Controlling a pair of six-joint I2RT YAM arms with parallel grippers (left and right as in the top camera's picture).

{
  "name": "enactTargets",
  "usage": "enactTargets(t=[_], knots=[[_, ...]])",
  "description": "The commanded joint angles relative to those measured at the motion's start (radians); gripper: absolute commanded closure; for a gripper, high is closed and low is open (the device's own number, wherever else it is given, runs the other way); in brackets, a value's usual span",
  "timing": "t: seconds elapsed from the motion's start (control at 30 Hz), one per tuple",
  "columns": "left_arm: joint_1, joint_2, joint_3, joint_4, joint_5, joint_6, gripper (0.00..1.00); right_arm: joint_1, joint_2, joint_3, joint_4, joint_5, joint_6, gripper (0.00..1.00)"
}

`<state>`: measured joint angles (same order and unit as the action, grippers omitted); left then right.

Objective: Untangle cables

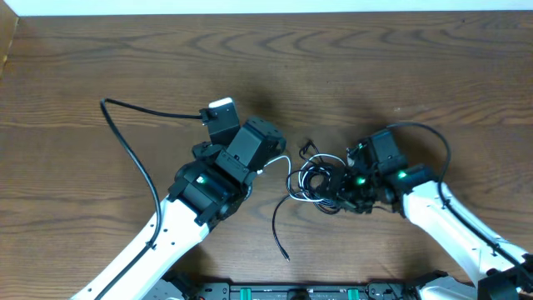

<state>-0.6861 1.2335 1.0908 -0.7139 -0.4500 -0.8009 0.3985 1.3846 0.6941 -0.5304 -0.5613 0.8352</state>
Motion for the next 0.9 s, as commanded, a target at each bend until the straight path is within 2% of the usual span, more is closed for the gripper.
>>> enactTargets(t=[0.0,0.13,0.2,0.4,0.5,0.53,0.6,0.73,0.87], knots=[[0.002,-0.006,0.009,-0.009,-0.006,0.023,0.02,0.039,-0.008,-0.040,0.003,0.128,0.220,0.56],[0.002,-0.006,0.009,-0.027,-0.006,0.022,0.02,0.044,-0.005,-0.063,0.023,0.224,0.278,0.56],[0.002,-0.006,0.009,-0.031,-0.006,0.022,0.02,0.044,0.004,-0.072,0.048,0.248,0.303,0.60],[0.002,-0.006,0.009,-0.034,-0.006,0.023,0.02,0.068,0.071,-0.081,0.217,0.213,0.321,0.65],[0.002,-0.006,0.009,-0.037,-0.006,0.023,0.02,0.081,0.101,-0.081,0.241,0.212,0.348,0.68],[0.002,-0.006,0.009,-0.040,-0.006,0.023,0.02,0.082,0.111,-0.081,0.240,0.211,0.356,0.75],[0.002,-0.006,0.009,-0.046,-0.006,0.023,0.02,0.086,0.129,-0.081,0.239,0.211,0.357,0.96],[0.002,-0.006,0.009,-0.050,-0.006,0.023,0.02,0.087,0.129,-0.080,0.234,0.211,0.338,0.99],[0.002,-0.006,0.009,-0.055,-0.006,0.023,0.02,0.069,0.041,-0.074,0.215,0.209,0.269,0.99]])
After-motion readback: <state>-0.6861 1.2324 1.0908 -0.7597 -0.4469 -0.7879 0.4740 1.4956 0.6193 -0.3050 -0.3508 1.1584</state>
